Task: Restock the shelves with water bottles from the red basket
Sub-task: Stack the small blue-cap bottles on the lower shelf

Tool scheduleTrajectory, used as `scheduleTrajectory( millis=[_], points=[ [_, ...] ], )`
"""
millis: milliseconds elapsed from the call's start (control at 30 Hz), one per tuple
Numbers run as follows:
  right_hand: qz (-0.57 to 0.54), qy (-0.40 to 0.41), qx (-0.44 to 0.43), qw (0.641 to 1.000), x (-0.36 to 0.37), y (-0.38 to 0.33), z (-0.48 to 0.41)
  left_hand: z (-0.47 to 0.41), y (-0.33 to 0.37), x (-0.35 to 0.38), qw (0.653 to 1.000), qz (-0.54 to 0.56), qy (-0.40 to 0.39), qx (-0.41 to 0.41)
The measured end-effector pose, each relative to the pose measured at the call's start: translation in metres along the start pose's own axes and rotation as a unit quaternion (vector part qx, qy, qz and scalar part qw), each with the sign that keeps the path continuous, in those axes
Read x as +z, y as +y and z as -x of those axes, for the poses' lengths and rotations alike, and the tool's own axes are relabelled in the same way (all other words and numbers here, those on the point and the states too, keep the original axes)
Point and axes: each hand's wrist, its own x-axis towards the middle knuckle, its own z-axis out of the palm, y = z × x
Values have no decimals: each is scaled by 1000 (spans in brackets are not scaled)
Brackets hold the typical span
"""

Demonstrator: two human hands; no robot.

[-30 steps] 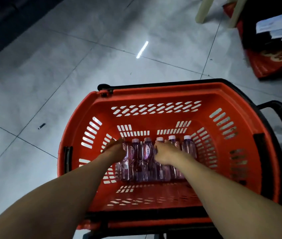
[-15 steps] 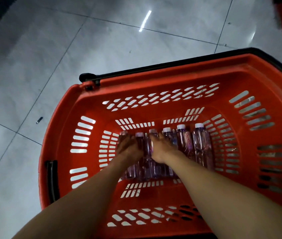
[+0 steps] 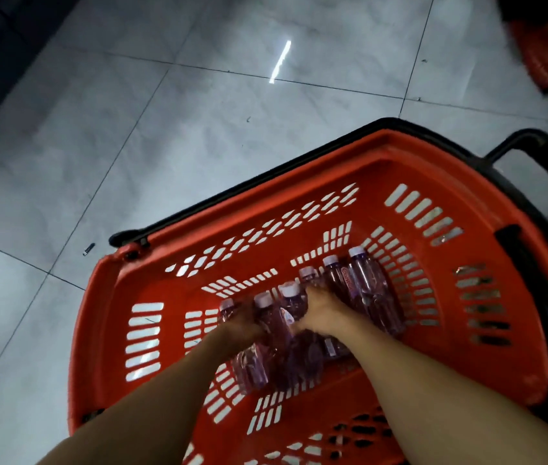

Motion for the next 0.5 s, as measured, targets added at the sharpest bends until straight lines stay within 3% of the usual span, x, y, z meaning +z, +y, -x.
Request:
scheduleTrajectory(
  millis=[67,167,367,500],
  points=[
    [48,-53,-5,997,6,3,7,6,-10,6,999,-32,-14,-5],
    [91,-80,-25,992,16,-1,19,22,-30,17,999,14,-26,-15],
    [130,-155,-26,979,7,-16,48,62,-37,31,998,57,35,-3],
    [109,-141,-19,984,-32,-41,66,78,-8,8,991,127,18,24]
  ],
)
